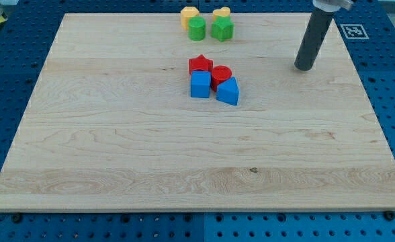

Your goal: Separate the group of blocks

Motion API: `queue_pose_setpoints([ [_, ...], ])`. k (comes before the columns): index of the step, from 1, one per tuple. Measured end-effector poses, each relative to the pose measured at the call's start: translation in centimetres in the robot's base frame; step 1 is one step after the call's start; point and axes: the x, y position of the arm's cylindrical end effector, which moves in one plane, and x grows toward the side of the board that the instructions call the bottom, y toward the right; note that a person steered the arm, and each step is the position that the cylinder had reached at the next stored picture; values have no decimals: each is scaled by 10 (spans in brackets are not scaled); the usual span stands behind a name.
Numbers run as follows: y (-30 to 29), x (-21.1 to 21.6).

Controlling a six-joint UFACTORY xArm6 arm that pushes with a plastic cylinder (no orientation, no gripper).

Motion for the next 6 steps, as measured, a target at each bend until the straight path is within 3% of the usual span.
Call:
queue_pose_setpoints([
  [1,-20,-11],
  [4,-224,-27],
  [5,-236,-26],
  [6,-228,12],
])
